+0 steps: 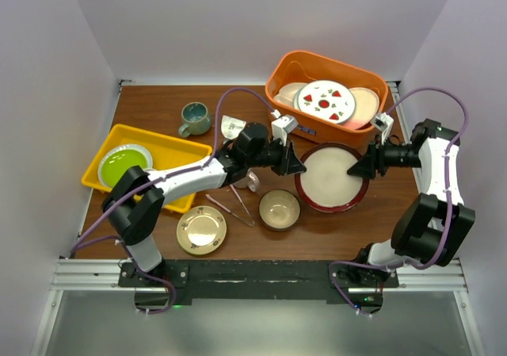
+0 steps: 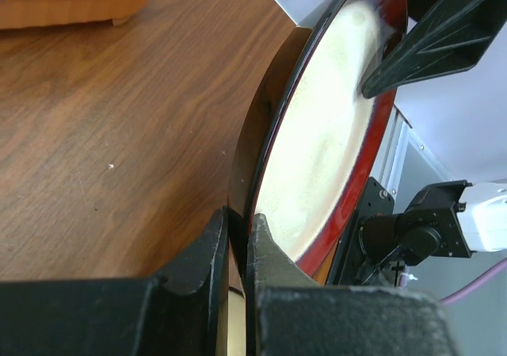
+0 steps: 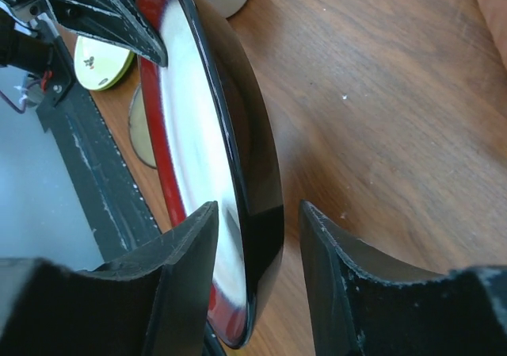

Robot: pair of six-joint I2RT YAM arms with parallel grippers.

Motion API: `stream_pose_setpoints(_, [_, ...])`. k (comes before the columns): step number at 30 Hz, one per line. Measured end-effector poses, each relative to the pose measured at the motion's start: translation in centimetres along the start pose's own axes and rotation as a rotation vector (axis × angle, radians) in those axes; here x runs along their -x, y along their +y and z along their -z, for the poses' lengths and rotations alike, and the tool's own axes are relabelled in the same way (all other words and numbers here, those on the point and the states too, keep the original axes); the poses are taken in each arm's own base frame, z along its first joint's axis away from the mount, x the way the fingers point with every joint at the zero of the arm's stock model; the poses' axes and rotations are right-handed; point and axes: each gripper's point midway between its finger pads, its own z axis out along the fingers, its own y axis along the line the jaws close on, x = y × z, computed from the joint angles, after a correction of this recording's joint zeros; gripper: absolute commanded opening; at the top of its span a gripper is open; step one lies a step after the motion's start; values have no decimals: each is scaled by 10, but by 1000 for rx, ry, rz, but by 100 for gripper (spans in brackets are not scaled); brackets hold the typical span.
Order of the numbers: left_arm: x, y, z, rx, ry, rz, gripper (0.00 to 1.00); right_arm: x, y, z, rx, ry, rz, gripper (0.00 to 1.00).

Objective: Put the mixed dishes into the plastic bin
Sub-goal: Pick up the plate at the center of the board, then place the plate in the plastic bin.

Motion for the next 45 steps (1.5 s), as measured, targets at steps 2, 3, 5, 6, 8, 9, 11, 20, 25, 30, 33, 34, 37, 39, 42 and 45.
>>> stream_pose_setpoints(2, [4,-1,2,2,-10,-3,0,1,2,-1,5,3,-9,39])
stream_pose_setpoints(3, [6,-1,3,3,-17,-5,0,2,3,-1,6,4,-12,35])
stream_pose_setpoints(5, [11,-2,6,9,-30,-9,0,5,5,-2,10,4,-21,19])
stream_pose_setpoints(6, [12,-2,6,12,-35,-10,0,7,6,-2,10,2,-23,11])
stream_pose_setpoints(8, [16,1,8,21,-45,-13,0,10,10,-2,21,-2,-40,0])
stream_pose_setpoints(9, [18,2,9,19,-48,-8,0,11,11,-2,23,-4,-37,0])
stream_pose_setpoints(11, [22,3,11,22,-59,-11,0,15,12,-3,31,-13,-33,0])
stream_pose_setpoints(20, [68,-6,45,51,-185,-47,66,44,24,1,54,-64,-27,0])
stream_pose_setpoints(25, [139,-27,110,101,-421,-147,84,62,12,6,31,-79,-30,0])
stream_pose_setpoints(30, [178,-41,166,175,-580,-237,93,85,-5,7,44,-104,-68,0])
stream_pose_setpoints(33, [183,-40,186,231,-605,-271,95,100,-16,8,51,-119,-94,0])
stream_pose_setpoints(34, [182,-39,191,253,-605,-282,95,105,-20,8,54,-127,-102,0])
stream_pose_setpoints(37, [178,-37,205,299,-603,-300,95,121,-28,9,62,-146,-142,0])
stream_pose_setpoints(39, [170,-35,215,320,-600,-306,95,129,-31,9,63,-157,-182,0])
stream_pose_setpoints(42, [152,-31,226,343,-587,-304,95,141,-37,5,44,-179,-237,0])
stream_pose_setpoints(45, [132,-25,233,364,-565,-292,95,155,-48,-5,-1,-245,-259,0])
